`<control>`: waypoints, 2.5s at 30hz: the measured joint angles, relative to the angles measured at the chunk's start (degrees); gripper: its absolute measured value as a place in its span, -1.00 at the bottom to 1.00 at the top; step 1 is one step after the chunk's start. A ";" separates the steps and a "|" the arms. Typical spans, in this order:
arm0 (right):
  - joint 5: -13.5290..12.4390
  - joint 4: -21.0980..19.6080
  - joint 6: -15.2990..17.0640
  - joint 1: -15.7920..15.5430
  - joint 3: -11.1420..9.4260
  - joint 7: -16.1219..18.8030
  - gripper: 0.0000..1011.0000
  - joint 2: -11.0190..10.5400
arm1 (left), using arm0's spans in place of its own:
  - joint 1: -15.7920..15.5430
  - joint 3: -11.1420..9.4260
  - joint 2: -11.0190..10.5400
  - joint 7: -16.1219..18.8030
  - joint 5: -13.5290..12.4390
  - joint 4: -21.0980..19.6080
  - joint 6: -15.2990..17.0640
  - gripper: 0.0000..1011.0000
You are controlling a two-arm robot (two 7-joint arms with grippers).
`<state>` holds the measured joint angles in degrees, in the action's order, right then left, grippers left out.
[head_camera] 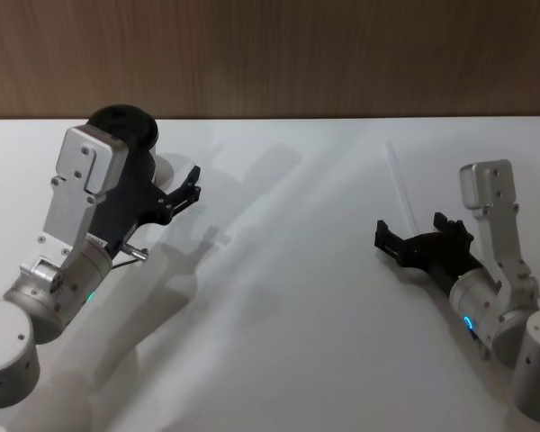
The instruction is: Pick up the straw with one hand, pass it to the other hand, and insert it into the cup.
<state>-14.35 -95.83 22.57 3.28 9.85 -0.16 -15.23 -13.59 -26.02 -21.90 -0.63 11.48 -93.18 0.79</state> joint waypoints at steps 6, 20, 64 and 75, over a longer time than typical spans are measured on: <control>0.23 0.43 0.09 0.06 -0.24 0.39 0.98 -0.02 | 0.00 0.00 0.00 0.00 0.00 0.00 0.00 0.98; 1.67 1.11 0.00 0.24 -0.12 1.28 0.98 -0.53 | 0.00 0.00 0.00 0.00 0.00 0.00 0.00 0.98; 3.89 2.59 -0.38 0.41 0.29 2.61 0.46 -0.99 | 0.00 0.00 0.00 0.00 0.00 0.00 0.00 0.98; 3.93 2.68 -0.35 0.39 0.28 2.61 0.33 -0.99 | 0.00 0.00 0.00 0.00 0.00 0.00 0.00 0.98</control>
<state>-10.42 -93.15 22.22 3.67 10.14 2.46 -16.22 -13.59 -26.02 -21.90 -0.63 11.48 -93.18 0.79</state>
